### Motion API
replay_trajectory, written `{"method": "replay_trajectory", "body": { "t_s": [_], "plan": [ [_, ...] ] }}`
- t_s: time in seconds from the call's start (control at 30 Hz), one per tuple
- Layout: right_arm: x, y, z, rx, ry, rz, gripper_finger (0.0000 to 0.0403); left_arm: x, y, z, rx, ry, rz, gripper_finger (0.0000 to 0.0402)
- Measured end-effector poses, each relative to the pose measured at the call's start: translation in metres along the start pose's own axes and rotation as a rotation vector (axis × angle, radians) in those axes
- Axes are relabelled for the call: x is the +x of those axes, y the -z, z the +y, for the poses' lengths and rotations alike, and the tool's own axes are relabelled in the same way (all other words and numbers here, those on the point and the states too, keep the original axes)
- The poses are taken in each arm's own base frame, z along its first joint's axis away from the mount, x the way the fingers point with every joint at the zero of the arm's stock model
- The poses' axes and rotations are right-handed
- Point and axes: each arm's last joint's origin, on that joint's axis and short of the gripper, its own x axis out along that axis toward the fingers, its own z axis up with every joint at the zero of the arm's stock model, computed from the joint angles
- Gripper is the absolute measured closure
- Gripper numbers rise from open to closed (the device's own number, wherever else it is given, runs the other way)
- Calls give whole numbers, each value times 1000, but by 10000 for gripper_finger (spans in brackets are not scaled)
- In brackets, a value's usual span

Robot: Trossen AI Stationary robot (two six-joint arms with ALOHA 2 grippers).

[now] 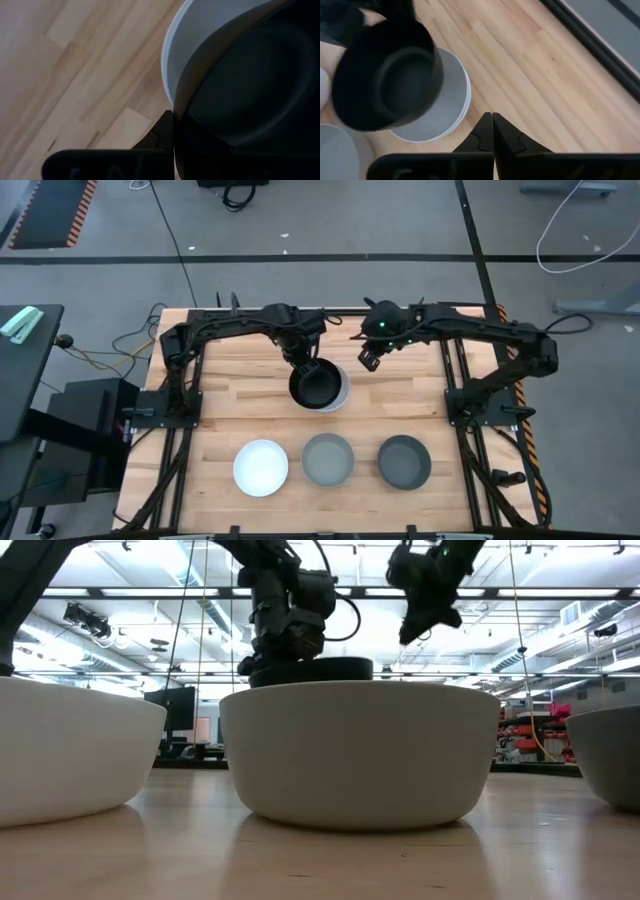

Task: Nest bowls inside each other
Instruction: Stack the black bowl on top of the white bowl

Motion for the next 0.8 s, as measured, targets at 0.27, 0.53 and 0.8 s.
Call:
{"method": "replay_trajectory", "body": {
  "t_s": [0.27,0.53,0.8],
  "plan": [
    [-12,5,-1,10,22,3,403,5,-2,0,-11,-1,3,393],
    [10,7,20,-50,16,45,403,19,-16,-3,-25,-33,25,393],
    [15,13,35,-72,-6,68,403,20,-30,-20,60,-119,134,393]
  ]
}}
